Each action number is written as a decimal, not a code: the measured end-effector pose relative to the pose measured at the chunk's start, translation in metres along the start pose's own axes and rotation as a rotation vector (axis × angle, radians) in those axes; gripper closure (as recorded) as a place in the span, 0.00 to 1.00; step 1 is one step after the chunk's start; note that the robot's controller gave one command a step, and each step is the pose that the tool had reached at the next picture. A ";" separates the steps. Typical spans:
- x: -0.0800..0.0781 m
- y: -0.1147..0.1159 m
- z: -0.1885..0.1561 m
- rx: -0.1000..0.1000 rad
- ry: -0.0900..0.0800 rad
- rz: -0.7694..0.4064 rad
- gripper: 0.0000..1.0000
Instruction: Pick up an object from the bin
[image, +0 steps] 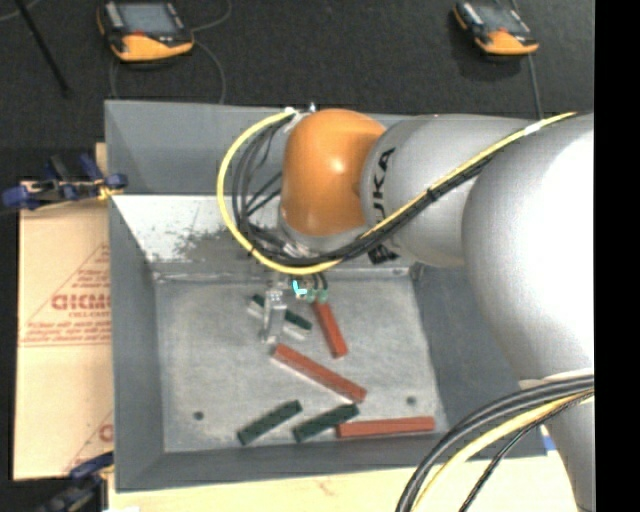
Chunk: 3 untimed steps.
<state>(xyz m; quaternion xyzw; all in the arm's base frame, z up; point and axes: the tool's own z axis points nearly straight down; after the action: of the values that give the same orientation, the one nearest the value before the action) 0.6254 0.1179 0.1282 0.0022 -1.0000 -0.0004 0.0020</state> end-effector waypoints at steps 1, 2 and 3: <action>0.037 -0.064 0.059 0.001 -0.006 -0.017 0.00; 0.031 -0.061 0.050 -0.002 -0.019 -0.018 1.00; 0.034 -0.061 0.056 -0.001 -0.012 -0.017 0.00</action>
Offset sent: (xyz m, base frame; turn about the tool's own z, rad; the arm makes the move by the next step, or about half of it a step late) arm -0.0370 -0.0602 -0.0582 -0.0224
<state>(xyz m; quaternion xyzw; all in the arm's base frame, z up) 0.5910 0.0569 0.0724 0.0105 -0.9999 -0.0009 -0.0040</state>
